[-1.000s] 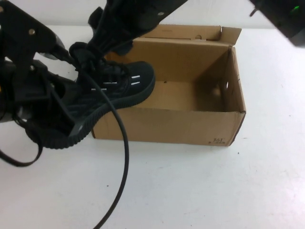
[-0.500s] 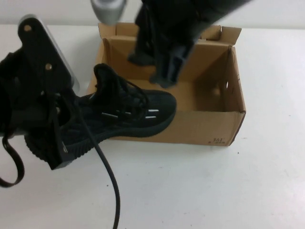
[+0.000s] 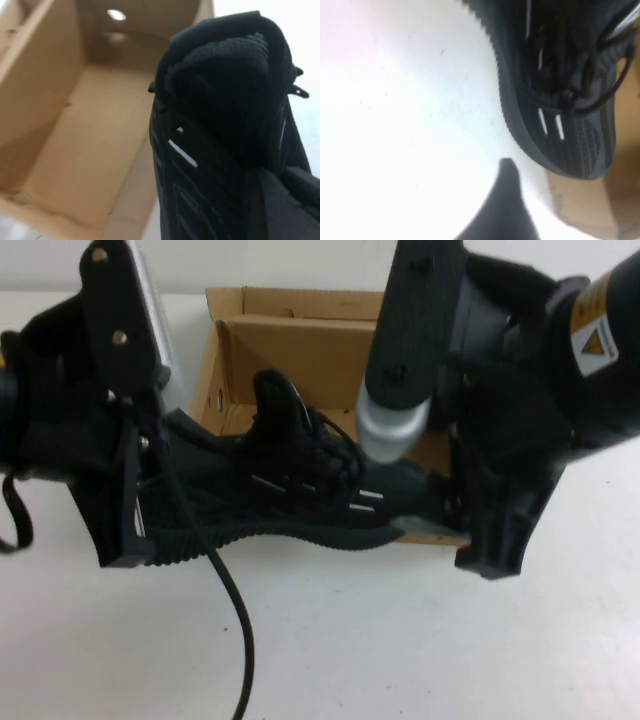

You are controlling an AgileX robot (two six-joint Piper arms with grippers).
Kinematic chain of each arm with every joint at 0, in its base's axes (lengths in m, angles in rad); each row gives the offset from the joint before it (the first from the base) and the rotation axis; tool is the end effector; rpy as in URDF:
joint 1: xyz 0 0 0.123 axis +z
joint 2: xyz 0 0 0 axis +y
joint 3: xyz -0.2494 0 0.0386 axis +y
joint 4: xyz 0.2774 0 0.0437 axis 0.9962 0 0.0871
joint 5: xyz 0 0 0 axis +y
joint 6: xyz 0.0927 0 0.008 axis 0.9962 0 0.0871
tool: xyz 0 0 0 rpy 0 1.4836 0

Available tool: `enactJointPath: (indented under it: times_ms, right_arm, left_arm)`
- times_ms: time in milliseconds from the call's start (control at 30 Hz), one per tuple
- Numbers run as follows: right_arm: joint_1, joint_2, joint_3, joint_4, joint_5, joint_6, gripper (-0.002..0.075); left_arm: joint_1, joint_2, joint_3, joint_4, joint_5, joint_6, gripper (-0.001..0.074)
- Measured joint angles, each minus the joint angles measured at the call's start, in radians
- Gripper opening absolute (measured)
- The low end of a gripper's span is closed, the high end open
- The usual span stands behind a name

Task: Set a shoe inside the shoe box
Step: Hand over the shoe

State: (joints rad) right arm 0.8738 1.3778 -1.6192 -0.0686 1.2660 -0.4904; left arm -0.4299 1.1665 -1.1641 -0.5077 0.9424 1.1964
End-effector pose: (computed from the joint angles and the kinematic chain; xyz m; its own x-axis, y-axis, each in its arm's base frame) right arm 0.1997 0.2291 0.4091 -0.0890 -0.8666 -0.4910 -0.8986 0.2825 -0.3357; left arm 0.2346 -0.1479 0.3495 0.0768 0.7446 -0.6631 0.9029 0.2302 0.3630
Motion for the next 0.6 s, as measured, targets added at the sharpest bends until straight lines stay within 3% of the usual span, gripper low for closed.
enactJointPath:
  times_ms: [200,600]
  right_arm:
    - [0.000,-0.002,0.050,0.018,-0.071,-0.031,0.0561]
    - [-0.003,0.034,0.052,0.126,-0.231,-0.140,0.0577]
  left_arm:
    - [0.113,0.062,-0.063,-0.185,0.156,0.128,0.0019]
    - [0.123,0.013,-0.069,-0.211,0.255,0.222,0.0018]
